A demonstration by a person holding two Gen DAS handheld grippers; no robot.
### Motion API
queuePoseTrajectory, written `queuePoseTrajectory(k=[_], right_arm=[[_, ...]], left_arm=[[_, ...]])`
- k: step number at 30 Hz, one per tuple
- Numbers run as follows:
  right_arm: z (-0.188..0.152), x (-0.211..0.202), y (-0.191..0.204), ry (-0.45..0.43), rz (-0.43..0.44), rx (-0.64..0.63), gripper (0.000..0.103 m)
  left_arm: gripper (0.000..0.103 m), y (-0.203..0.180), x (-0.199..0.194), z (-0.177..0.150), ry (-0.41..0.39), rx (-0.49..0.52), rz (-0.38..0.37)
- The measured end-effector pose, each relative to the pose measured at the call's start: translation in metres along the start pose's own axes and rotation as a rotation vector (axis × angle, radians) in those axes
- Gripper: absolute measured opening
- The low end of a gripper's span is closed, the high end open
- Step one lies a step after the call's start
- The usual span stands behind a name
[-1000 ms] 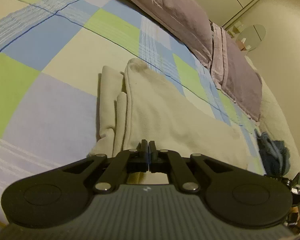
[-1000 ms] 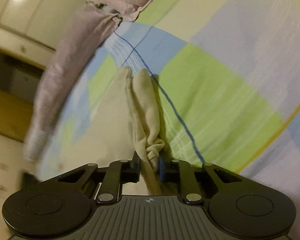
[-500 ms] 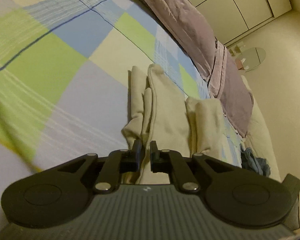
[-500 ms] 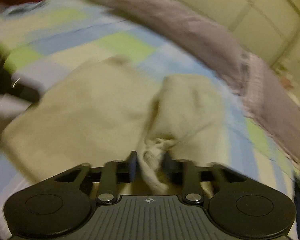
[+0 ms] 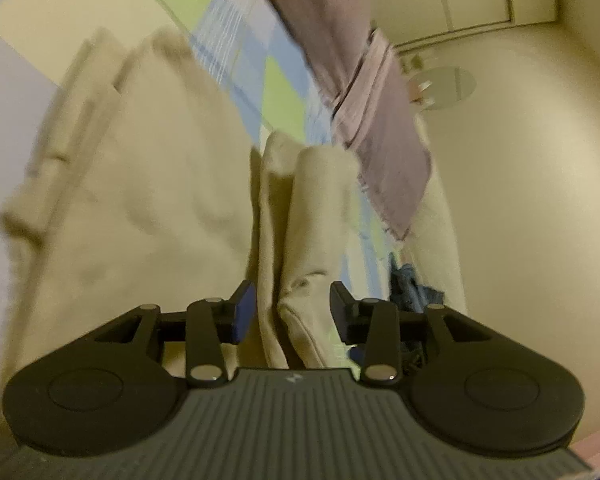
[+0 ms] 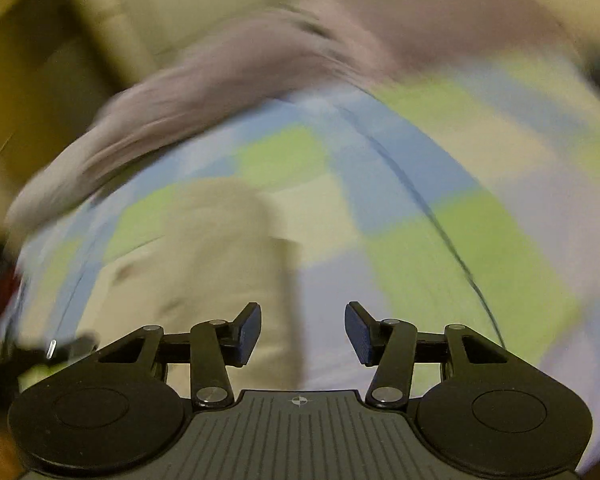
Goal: Fold clothes
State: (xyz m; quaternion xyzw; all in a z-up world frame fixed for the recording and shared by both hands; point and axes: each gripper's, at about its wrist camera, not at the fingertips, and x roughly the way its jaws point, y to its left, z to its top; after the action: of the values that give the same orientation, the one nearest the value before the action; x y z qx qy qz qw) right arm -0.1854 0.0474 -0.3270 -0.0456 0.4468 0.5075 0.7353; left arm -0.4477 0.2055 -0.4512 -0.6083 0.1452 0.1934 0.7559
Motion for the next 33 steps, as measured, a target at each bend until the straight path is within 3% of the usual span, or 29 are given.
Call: queuePoseTrajectory(k=[2, 7, 10, 13, 17, 22, 27, 33], right_arm=[[0.003, 0.012, -0.005, 0.024, 0.01, 0.023, 0.05], [0.01, 0.044, -0.019, 0.083, 0.036, 0.081, 0.05], [0.014, 0.062, -0.027, 0.119, 0.051, 0.115, 0.044], [0.017, 0.077, -0.029, 0.148, 0.075, 0.129, 0.022], [0.015, 0.078, -0.008, 0.155, 0.162, 0.061, 0.022], [0.005, 0.087, 0.034, 0.174, 0.299, -0.062, 0.022], [-0.009, 0.094, 0.063, 0.177, 0.309, -0.162, 0.022], [-0.02, 0.103, 0.073, 0.179, 0.301, -0.229, 0.022]], left_arm=[[0.037, 0.001, 0.016, 0.003, 0.019, 0.002, 0.026], [0.034, 0.001, 0.038, 0.004, 0.036, -0.006, -0.03], [0.013, -0.006, 0.043, 0.005, 0.039, 0.063, -0.044], [0.01, -0.021, 0.024, 0.006, -0.012, 0.177, -0.051], [0.01, -0.021, -0.032, 0.016, -0.13, 0.258, -0.019], [0.01, 0.035, -0.075, 0.023, -0.188, 0.134, 0.078], [0.01, 0.046, -0.091, 0.024, -0.229, 0.112, 0.066], [0.011, 0.065, -0.083, 0.028, -0.212, 0.08, 0.126]])
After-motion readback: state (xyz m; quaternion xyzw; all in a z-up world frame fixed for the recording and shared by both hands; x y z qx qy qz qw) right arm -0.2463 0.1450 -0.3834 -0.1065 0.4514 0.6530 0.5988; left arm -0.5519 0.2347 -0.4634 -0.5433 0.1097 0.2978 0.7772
